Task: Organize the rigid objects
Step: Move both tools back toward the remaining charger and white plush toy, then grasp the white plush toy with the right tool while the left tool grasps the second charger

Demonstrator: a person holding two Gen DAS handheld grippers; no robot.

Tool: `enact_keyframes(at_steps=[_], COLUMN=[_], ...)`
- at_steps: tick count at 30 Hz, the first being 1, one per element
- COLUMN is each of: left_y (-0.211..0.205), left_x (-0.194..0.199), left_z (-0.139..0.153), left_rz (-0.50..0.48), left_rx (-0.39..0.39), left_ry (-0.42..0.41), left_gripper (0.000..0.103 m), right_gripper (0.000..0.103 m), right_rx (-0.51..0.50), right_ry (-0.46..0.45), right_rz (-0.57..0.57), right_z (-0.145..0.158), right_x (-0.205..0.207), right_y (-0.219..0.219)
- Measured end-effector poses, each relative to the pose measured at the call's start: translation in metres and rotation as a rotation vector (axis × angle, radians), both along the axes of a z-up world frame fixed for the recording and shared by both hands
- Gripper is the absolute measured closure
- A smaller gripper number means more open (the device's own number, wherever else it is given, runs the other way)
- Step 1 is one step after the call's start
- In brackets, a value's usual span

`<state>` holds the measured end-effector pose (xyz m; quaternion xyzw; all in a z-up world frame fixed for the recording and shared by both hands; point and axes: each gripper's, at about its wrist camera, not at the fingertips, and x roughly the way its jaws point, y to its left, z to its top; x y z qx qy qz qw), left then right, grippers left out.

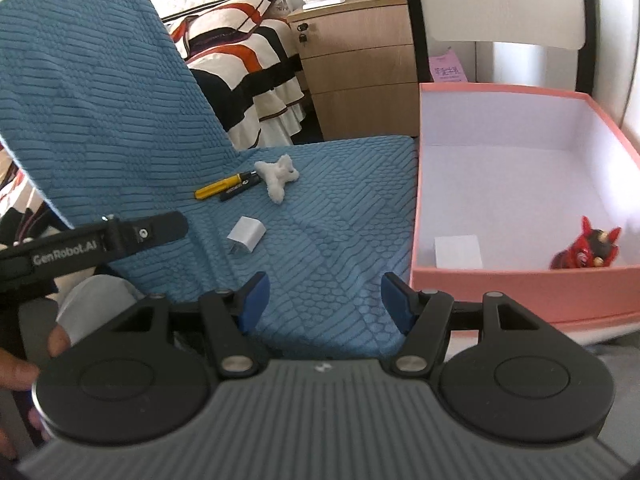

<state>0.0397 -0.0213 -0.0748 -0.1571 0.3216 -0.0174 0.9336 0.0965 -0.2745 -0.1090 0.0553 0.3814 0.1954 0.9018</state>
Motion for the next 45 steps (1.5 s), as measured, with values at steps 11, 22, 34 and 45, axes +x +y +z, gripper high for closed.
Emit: enact_keyframes(at_steps=[11,22,34,45], left_y=[0.026,0.039,0.055,0.056], left_x=[0.04,0.075,0.1,0.127], left_z=[-0.052,-0.1,-0.129,-0.137], left_rz=[0.059,0.085,0.158,0.135], left_rx=[0.007,-0.034,-0.075,-0.044], left_ry=[0.024,0.083,0.154,0.143], left_gripper=[0.024,0.024,0.025,0.025], right_gripper=[0.039,0.039,0.039,0.039], right_rx=[0.0,-0.032,-0.088,-0.134], right_ry=[0.001,-0.005,-0.002,0.029], right_rz=[0.014,0.075,0.142,0.234], right_z=[-0.021,-0.034,-0.055,-0.077], right_x=[0.048,0.1,0.158,0.208], right_y=[0.035,0.065,0.1,0.136])
